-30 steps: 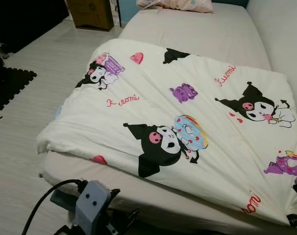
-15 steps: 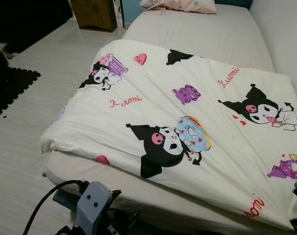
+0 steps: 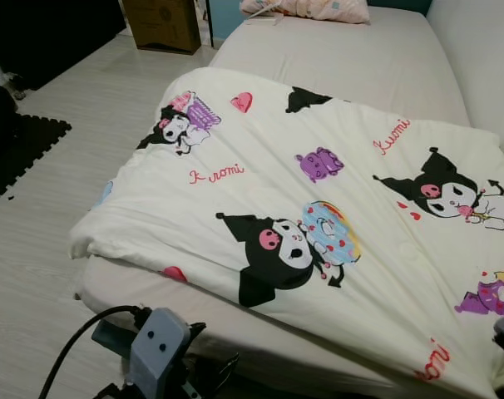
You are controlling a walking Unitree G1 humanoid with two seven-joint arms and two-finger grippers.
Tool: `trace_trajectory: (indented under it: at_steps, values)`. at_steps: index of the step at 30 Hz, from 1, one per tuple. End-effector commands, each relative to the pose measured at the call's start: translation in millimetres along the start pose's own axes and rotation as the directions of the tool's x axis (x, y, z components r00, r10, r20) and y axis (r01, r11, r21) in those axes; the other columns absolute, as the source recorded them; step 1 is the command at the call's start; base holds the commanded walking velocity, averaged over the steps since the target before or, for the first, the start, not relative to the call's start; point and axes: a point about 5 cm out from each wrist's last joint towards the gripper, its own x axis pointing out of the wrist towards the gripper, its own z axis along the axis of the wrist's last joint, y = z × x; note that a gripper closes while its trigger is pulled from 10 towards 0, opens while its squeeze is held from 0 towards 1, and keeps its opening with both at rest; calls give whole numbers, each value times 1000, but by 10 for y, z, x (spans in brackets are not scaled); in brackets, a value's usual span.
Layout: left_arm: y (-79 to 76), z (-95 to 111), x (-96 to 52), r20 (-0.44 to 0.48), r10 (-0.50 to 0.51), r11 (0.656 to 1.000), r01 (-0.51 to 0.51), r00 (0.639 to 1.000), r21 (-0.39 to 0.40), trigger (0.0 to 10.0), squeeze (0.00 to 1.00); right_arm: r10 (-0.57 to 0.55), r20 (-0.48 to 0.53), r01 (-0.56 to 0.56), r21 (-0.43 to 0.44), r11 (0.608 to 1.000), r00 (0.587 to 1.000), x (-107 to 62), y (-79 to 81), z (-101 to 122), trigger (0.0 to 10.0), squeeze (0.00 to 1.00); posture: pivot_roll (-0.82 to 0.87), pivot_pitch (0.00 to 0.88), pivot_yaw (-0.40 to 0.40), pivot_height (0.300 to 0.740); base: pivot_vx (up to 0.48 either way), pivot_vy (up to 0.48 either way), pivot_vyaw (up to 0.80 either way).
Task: Clean up the room
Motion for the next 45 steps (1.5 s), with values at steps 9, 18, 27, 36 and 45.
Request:
trace_trajectory:
  at_steps: [9,18,27,36,45]
  values:
    - [-49,-34,-36,-24,-18,1000,18,1000,-4,10000,0,-38,-100,36,-19,999,994,-78,-87,-160,10000,0,134,473,-20,547,0,0,0]
    - [7,-52,-1,-19,40,999,-41,999,-22,10000,0,182,385,-204,17,979,905,-221,117,779,10000,0,123,462,-24,547,0,0,0]
    - [132,-51,-33,-13,126,990,-127,992,-61,10000,0,527,600,-555,-162,816,601,-219,931,1327,10000,0,128,458,-34,547,0,0,0]
    - [421,-221,-77,-107,355,928,-364,929,-75,10000,0,556,740,-601,-260,756,379,-176,1706,1754,10000,0,111,455,-36,547,0,0,0]
    - [740,-481,-133,-239,363,876,-242,901,417,10000,1000,344,831,-448,-131,885,437,6,2207,2000,10000,0,85,459,-34,547,0,0,0]
